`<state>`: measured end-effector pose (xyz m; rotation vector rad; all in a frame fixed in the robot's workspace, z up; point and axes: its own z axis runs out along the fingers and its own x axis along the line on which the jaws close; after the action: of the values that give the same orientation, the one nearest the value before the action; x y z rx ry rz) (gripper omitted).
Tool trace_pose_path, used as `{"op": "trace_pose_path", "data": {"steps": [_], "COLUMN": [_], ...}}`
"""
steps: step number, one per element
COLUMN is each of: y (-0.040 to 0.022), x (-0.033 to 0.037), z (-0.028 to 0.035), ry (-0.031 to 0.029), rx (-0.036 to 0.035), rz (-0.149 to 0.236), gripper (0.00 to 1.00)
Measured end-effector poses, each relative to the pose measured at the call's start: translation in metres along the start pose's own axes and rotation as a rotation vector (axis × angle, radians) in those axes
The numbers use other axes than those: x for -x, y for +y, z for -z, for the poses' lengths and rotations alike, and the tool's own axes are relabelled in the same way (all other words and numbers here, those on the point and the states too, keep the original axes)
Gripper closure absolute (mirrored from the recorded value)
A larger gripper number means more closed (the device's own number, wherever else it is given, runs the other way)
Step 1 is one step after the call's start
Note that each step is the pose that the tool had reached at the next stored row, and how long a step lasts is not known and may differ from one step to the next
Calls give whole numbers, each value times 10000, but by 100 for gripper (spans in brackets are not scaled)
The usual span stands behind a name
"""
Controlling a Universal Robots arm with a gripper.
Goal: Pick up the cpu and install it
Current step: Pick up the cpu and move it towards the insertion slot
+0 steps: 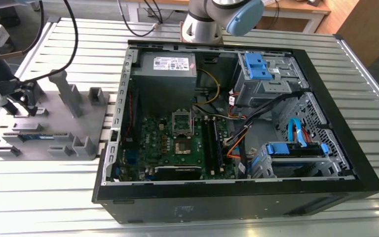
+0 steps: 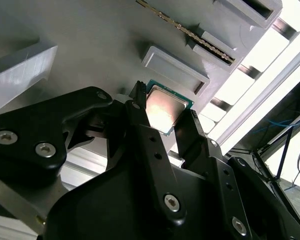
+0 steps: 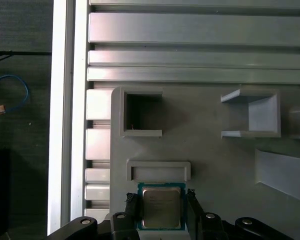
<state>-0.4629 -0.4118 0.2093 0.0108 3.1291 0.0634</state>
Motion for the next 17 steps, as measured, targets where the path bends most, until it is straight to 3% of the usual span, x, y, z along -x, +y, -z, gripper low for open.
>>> {"op": "trace_pose_path", "data": {"steps": [17], "y": [7], "x": [1], "z": [68], "ry": [-1], "rx": [17], "rz": [0], "gripper": [53]}}
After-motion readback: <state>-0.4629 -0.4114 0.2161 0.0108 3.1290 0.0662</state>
